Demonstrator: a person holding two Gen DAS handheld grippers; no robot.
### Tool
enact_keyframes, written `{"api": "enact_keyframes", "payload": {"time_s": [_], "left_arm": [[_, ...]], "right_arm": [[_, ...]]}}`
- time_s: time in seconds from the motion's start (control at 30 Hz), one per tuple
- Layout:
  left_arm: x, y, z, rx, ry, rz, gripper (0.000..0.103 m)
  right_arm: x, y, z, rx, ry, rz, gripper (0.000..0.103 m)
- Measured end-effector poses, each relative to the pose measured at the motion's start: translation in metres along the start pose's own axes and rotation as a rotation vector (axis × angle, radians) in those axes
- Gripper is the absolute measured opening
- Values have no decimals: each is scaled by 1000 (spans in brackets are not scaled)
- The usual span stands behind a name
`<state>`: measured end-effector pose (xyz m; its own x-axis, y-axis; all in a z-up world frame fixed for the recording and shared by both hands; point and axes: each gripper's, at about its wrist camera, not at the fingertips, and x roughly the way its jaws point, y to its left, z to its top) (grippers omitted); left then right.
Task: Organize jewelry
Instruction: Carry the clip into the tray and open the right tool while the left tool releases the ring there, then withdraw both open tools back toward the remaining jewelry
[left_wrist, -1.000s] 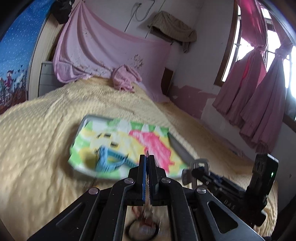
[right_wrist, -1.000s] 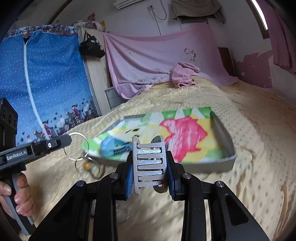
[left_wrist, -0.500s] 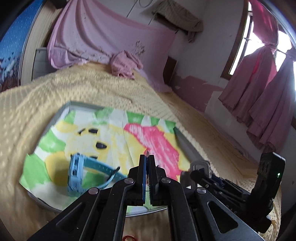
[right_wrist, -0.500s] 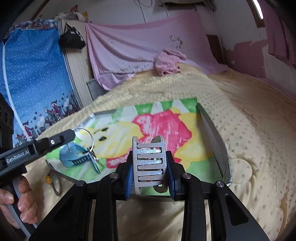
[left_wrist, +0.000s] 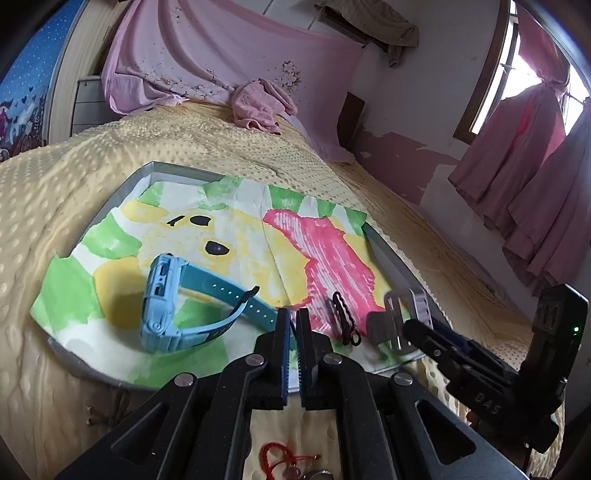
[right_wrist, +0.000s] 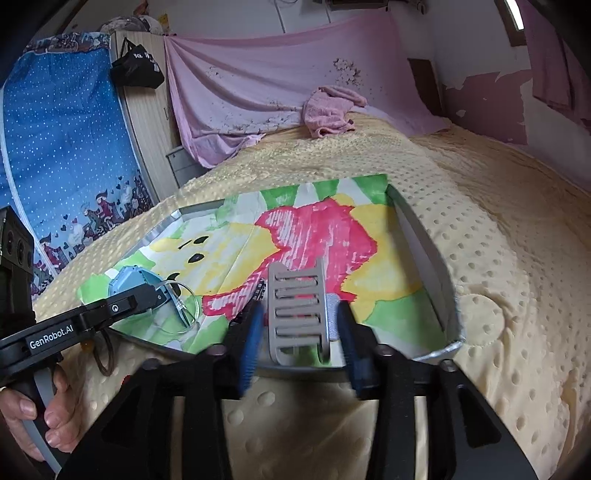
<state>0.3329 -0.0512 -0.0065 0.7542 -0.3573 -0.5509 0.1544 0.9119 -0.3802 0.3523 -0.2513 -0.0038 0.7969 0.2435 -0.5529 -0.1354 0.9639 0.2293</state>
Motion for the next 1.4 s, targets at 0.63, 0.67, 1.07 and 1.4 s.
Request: {"api": "enact_keyframes", "payload": {"time_s": [0.63, 0.67, 1.07, 1.4], "left_arm": [[-80, -2, -17, 45, -236, 143, 97], [-85, -1, -18, 48, -244, 153, 100], [-157, -1, -52, 148, -348, 225, 103], [-188, 2, -80, 190, -357, 251, 103]], "right_arm": [[-86, 5, -11, 13, -221, -29, 97], [-90, 7, -12, 11, -229, -30, 99], [-157, 40, -37, -67, -295, -19, 102], [-187, 61, -64, -132, -293, -16, 102]]}}
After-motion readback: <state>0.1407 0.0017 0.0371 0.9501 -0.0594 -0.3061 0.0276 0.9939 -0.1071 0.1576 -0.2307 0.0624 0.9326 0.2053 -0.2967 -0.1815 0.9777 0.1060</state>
